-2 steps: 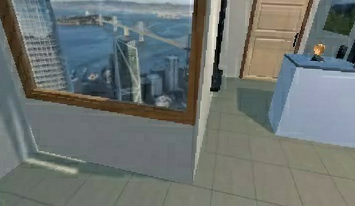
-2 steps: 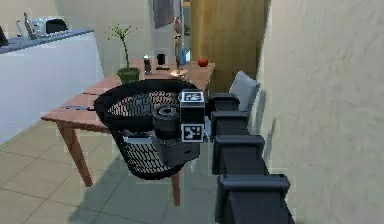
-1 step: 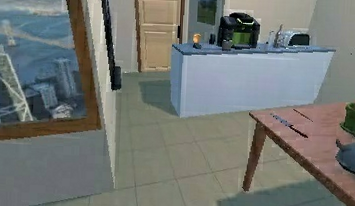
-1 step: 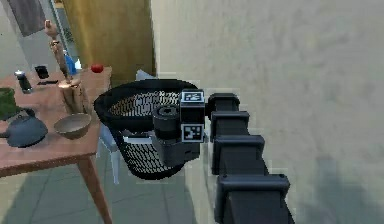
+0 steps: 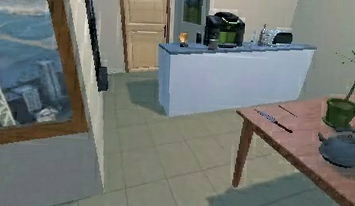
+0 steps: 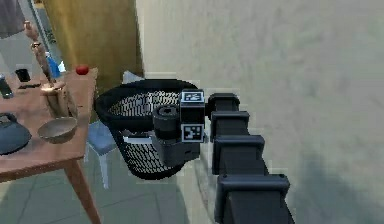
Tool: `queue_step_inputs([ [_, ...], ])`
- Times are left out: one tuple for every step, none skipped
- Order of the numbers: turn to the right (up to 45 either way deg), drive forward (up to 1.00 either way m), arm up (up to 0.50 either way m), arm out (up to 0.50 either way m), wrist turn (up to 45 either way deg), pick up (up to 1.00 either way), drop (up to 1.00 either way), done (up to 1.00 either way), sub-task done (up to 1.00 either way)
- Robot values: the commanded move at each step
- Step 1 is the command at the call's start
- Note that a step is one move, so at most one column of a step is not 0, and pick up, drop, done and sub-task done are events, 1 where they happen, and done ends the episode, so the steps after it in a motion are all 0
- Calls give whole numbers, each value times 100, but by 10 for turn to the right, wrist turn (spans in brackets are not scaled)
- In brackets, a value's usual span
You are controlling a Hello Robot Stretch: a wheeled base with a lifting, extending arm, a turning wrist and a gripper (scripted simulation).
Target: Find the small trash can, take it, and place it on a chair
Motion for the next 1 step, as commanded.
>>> queue_step_inputs([
  [0, 30, 0, 0, 0, 0, 0, 0, 0],
])
